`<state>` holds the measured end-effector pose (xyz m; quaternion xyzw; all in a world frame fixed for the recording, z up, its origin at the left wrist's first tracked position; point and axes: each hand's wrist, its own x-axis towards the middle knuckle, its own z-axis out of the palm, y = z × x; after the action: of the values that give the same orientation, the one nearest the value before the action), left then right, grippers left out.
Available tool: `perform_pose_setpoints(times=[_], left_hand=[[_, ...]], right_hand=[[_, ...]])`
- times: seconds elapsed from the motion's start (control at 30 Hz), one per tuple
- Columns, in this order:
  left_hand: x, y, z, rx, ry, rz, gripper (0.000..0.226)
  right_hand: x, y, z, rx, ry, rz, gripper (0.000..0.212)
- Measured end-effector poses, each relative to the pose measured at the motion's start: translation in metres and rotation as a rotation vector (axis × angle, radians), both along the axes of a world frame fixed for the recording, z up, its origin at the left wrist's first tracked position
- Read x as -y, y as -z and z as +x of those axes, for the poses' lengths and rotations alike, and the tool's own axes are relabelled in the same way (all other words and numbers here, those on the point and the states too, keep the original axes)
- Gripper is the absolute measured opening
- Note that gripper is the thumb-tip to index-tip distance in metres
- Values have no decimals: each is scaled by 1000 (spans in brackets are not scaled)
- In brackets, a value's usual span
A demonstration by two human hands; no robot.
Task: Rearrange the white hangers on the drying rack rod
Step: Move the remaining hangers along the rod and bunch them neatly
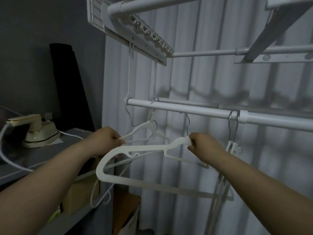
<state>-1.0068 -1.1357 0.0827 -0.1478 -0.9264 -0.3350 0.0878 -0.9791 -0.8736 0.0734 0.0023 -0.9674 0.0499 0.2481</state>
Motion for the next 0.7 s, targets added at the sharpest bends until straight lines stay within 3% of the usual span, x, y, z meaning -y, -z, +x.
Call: perform_pose_setpoints(times=[0.17, 0.23, 0.33, 0.37, 0.5, 0.6, 0.7], left_hand=[[10, 12, -6, 8, 8, 1, 26], [11, 16, -8, -54, -8, -17, 24], [14, 20, -5, -152, -53, -24, 25], [14, 20, 0, -198, -67, 14, 24], [13, 24, 32, -371, -51, 227, 13], [6, 28, 72, -332, 88, 306, 20], [-7, 39, 117, -210, 224, 275, 23]], right_hand=[[3, 9, 4, 140, 7, 15, 23], [4, 12, 8, 149, -23, 36, 5], [6, 17, 14, 151, -83, 77, 38], [6, 19, 16, 146, -112, 85, 39], [11, 24, 31, 126, -233, 109, 13], [15, 27, 44, 130, -309, 107, 8], [18, 29, 57, 114, -370, 89, 21]])
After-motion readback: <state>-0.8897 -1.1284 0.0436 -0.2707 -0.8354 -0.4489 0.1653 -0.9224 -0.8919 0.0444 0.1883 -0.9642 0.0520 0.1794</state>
